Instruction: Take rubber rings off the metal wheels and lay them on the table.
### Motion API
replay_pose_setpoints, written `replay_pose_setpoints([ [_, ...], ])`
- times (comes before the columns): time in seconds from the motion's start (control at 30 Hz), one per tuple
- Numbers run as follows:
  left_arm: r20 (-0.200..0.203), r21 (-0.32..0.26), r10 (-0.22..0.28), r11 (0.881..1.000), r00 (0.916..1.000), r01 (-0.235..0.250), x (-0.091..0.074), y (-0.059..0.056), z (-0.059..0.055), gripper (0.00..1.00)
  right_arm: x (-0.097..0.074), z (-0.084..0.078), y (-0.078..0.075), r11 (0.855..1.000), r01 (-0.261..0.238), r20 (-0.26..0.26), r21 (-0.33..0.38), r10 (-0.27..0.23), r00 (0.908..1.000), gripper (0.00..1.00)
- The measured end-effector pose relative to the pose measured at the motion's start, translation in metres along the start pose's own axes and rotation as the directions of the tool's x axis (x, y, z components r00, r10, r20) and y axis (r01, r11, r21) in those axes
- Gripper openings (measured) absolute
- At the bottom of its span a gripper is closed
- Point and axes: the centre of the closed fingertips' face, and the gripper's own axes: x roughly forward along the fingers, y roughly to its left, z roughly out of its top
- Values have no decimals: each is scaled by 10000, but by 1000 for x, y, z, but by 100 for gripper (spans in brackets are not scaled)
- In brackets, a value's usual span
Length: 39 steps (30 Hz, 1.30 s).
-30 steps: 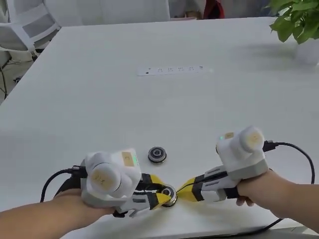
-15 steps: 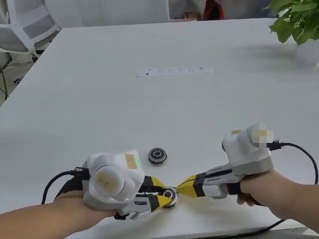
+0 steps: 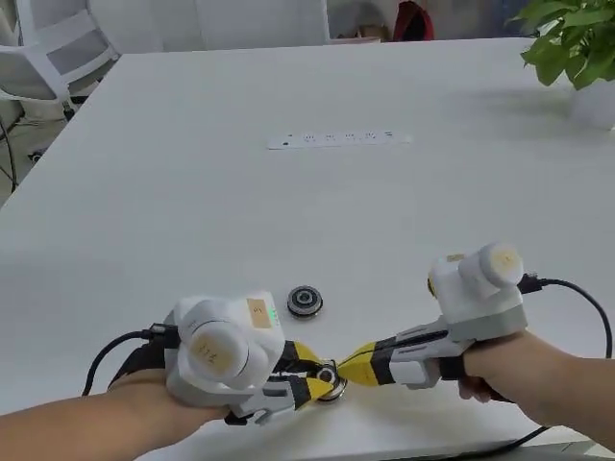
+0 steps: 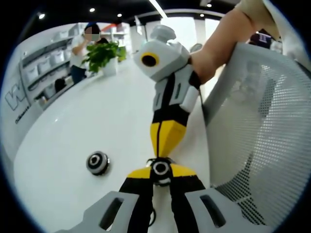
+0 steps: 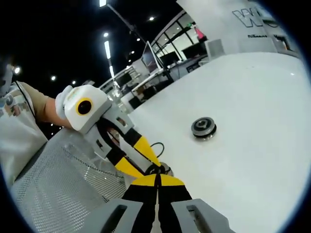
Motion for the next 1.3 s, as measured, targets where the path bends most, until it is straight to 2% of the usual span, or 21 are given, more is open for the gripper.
replay_pose_setpoints([
  [0.67,26,26,-98,9999,9999,97,1,-1,-1,12,1,-1,3,9996,-241,-95,-134,240,9997,0],
  [1.0,41,8,-80,10000,10000,80,1,-1,-1,12,3,-1,10,9982,-507,-189,-324,501,9986,0],
  [1.07,42,13,-80,10000,10000,80,3,1,-2,12,4,2,14,9970,-711,-64,-300,709,9975,0],
  [1.1,46,1,-82,10000,10000,82,5,2,-3,12,4,0,17,9957,-856,-163,-360,850,9962,0],
  [1.3,54,-27,-93,10000,9999,93,10,10,-8,12,-1,-1,10,9974,-702,-12,-133,702,9975,0],
])
